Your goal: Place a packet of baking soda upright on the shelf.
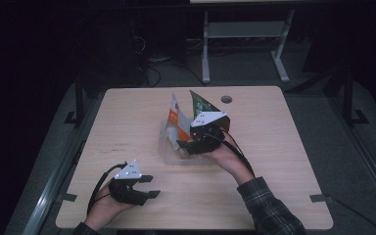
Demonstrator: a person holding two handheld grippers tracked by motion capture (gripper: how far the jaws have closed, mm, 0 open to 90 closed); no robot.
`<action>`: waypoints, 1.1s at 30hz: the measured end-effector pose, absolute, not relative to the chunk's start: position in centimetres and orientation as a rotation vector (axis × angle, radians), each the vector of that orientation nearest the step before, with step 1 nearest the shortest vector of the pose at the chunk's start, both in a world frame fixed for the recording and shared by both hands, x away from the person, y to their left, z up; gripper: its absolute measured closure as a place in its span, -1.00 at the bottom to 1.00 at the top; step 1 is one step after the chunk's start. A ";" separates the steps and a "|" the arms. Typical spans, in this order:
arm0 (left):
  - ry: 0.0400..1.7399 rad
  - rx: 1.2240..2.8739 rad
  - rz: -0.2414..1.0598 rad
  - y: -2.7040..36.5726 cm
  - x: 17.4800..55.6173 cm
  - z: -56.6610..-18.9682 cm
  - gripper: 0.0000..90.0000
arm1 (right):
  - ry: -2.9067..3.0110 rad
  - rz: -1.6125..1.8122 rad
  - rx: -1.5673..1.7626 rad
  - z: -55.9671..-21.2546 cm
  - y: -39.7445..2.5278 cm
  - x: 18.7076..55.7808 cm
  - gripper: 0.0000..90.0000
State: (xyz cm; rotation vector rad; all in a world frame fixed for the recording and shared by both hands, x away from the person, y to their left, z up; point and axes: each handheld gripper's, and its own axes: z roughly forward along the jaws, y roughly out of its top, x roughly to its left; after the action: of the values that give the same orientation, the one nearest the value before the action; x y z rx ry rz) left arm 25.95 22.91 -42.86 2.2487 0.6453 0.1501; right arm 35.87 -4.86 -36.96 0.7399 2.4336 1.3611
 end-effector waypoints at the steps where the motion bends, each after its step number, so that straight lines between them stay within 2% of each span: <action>1: 0.647 2.247 0.150 22.9 25.9 -42.9 -0.17 | 2.432 1.366 0.742 -37.0 -4.9 35.7 -0.26; 33: 0.616 2.257 0.139 22.4 25.8 -43.0 -0.33 | 2.458 1.358 0.704 -38.2 -8.6 31.4 -0.34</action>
State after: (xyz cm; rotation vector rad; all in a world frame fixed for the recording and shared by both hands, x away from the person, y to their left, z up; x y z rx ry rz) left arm 25.83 22.45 -43.04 2.2570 0.6157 0.1389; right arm 31.43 -8.63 -38.20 0.7038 2.4577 1.3576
